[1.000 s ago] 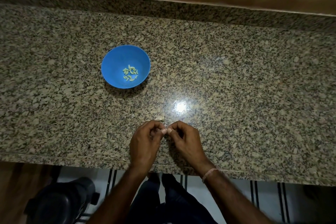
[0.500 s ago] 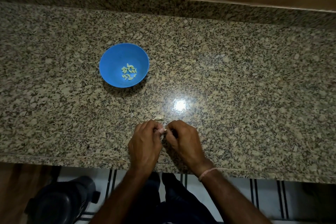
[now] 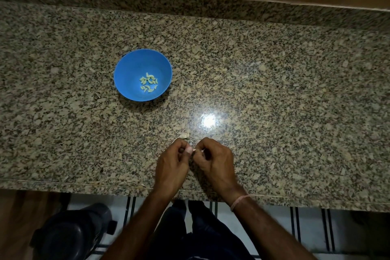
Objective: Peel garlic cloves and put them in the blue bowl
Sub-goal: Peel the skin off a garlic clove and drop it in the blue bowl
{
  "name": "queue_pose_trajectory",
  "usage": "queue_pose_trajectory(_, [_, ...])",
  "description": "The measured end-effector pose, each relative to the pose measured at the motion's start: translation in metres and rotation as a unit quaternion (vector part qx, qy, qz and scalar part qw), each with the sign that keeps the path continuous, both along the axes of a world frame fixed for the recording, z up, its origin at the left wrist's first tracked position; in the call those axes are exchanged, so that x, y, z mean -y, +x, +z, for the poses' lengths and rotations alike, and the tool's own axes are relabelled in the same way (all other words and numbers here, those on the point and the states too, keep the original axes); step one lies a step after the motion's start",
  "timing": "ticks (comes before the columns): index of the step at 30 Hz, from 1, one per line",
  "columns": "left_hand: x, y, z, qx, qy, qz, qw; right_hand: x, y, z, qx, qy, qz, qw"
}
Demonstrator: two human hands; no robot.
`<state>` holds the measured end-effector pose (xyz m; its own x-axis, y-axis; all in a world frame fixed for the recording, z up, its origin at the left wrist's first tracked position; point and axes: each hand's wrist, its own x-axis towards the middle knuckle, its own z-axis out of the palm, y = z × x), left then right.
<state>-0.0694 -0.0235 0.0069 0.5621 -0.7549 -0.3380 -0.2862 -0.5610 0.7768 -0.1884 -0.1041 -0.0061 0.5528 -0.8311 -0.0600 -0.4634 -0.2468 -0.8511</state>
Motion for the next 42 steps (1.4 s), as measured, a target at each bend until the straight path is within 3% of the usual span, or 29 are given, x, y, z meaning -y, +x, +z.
queue_pose_trajectory(4, [0.000,0.004,-0.002,0.092,-0.010,-0.031,0.995,0.000,0.003,0.004,0.013,0.106,-0.040,0.993])
queue_pose_trajectory(7, [-0.001,0.006,0.002,0.191,-0.023,-0.067,0.979,0.000,0.007,0.005,0.018,0.147,-0.065,0.987])
queue_pose_trajectory(9, [-0.001,0.006,0.002,0.207,-0.035,-0.075,0.975,0.000,0.008,0.004,0.014,0.162,-0.077,0.984])
queue_pose_trajectory(13, [-0.002,0.007,-0.006,0.107,-0.026,-0.043,0.993,0.000,0.009,0.003,0.009,0.169,-0.074,0.983])
queue_pose_trajectory(15, [-0.002,0.008,-0.009,0.061,-0.020,-0.043,0.997,-0.001,0.008,0.005,0.009,0.115,-0.050,0.992])
queue_pose_trajectory(19, [-0.002,0.006,-0.007,0.045,-0.002,-0.040,0.998,-0.001,0.004,0.001,-0.063,-0.027,0.025,0.997])
queue_pose_trajectory(25, [-0.005,0.008,-0.015,0.069,-0.003,-0.012,0.998,0.000,-0.005,0.003,-0.127,-0.117,0.050,0.984])
queue_pose_trajectory(37, [-0.003,-0.002,-0.006,0.044,-0.009,0.010,0.999,-0.003,-0.009,0.004,-0.132,-0.115,0.016,0.984])
queue_pose_trajectory(39, [-0.003,-0.002,-0.005,0.039,-0.005,0.022,0.999,-0.003,-0.007,0.005,-0.100,-0.097,0.011,0.990])
queue_pose_trajectory(42, [-0.001,-0.003,-0.004,0.012,0.004,0.049,0.999,-0.002,-0.003,0.012,0.004,0.017,0.024,1.000])
